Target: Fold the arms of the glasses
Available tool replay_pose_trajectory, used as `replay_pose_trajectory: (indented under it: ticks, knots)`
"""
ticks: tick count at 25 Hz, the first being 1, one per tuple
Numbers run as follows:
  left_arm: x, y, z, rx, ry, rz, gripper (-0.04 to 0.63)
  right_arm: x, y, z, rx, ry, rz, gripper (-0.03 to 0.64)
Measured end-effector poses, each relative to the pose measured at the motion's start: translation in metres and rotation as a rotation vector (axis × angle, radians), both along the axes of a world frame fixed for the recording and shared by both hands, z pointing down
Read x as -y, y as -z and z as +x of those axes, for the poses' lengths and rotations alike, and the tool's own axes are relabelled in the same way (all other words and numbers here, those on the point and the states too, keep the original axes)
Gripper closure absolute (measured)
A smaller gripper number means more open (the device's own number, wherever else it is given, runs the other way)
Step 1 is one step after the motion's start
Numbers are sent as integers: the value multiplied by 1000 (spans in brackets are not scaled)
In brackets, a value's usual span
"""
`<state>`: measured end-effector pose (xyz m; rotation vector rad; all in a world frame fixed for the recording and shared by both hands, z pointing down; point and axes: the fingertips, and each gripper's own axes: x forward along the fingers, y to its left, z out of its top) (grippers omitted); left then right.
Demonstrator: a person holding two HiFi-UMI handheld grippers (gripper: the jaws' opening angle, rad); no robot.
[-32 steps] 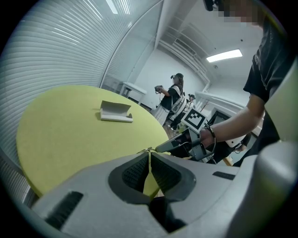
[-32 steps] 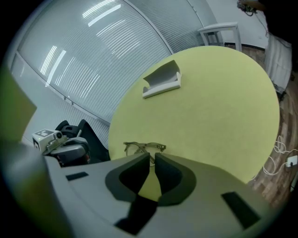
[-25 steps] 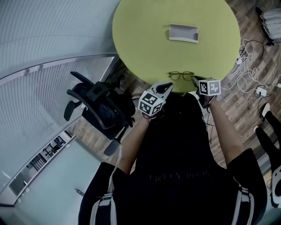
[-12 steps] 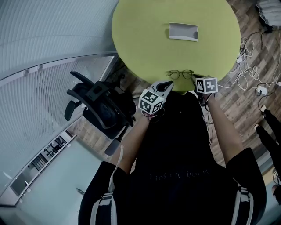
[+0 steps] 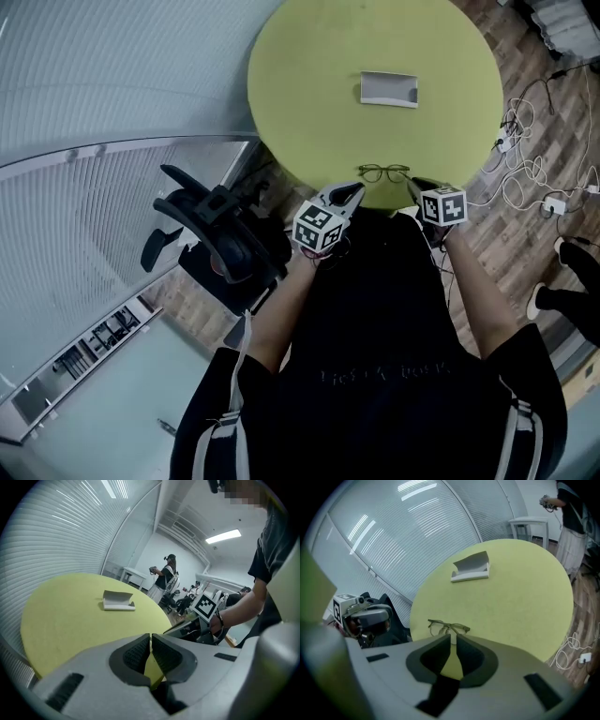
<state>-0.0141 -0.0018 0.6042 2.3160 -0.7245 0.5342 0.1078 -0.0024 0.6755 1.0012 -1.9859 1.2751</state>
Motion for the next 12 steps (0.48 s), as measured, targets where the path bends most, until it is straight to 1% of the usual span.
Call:
replay_pose_trajectory:
  ticks: [2,4,8,10,12]
  knots:
    - [4,5,-3,-4,7,14,571,-3,8,1,-9,4,23,575]
    - [7,11,-5,-13,17,32,571,-3,21,0,-3,10,68,577]
    - [16,37,-8,-83,72,88,572,-4,67,-10,15,63,228,583]
    - [18,54,-8,-108,68,129,572,-4,92,-15,26,80,307,588]
    - [18,72,-6,-118,45,186,572,-3,115,-19,42,82,369,588]
